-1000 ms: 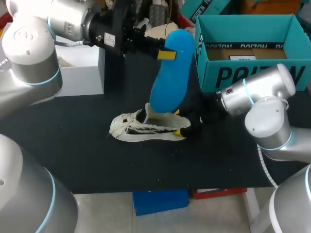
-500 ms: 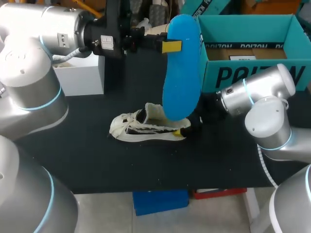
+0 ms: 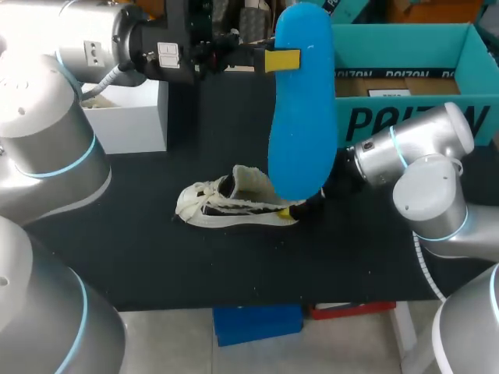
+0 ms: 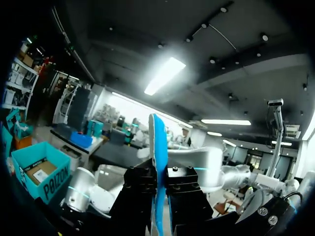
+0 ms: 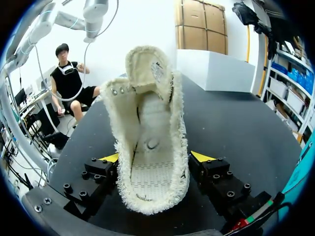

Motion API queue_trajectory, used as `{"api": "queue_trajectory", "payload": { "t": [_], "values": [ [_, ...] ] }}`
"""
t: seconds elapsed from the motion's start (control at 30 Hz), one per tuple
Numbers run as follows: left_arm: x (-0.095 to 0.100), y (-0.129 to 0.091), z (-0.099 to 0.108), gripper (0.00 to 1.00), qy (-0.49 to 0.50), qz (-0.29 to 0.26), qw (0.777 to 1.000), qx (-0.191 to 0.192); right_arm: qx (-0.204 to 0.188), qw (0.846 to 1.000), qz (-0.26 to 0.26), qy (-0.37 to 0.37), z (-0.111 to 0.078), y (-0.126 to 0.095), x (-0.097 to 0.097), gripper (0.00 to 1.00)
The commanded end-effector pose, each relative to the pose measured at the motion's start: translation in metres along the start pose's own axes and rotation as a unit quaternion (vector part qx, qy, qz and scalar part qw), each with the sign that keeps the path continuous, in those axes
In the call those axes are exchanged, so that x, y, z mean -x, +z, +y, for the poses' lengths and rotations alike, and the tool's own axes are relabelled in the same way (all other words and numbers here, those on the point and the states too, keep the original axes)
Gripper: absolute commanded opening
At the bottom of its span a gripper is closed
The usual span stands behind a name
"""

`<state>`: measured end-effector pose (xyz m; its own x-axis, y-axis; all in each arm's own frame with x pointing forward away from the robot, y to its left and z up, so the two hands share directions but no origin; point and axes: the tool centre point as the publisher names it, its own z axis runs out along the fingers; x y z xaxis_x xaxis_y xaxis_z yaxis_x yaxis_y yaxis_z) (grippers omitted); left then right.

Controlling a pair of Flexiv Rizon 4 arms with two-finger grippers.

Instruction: Take the shoe out of the shoebox, open the shoe tongue, remove and reinsert the insole, then place the shoe into the shoebox

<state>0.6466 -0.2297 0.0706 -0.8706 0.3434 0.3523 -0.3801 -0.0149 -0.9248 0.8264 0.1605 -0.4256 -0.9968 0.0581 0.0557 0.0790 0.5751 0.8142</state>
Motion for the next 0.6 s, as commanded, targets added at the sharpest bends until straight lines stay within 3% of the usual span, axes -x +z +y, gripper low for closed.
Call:
{"api": "queue_trajectory", "payload": {
  "t": [0.03,0.53,0.6],
  "values": [
    [-0.0045,0.0058,-0.0057,0.0,0.009,0.008,1.0,-0.004,-0.001,1.0,0.0,0.0,-0.0014,0.0009,0.0013,0.0],
    [-0.0128,0.0087,-0.0142,0.0,0.018,0.011,1.0,-0.02,-0.001,1.0,0.0,0.0,-0.0014,0.0009,0.0013,0.0],
    [-0.0128,0.0087,-0.0142,0.0,0.018,0.011,1.0,-0.02,-0.001,1.0,0.0,0.0,-0.0014,0.0009,0.0013,0.26]
  ]
}}
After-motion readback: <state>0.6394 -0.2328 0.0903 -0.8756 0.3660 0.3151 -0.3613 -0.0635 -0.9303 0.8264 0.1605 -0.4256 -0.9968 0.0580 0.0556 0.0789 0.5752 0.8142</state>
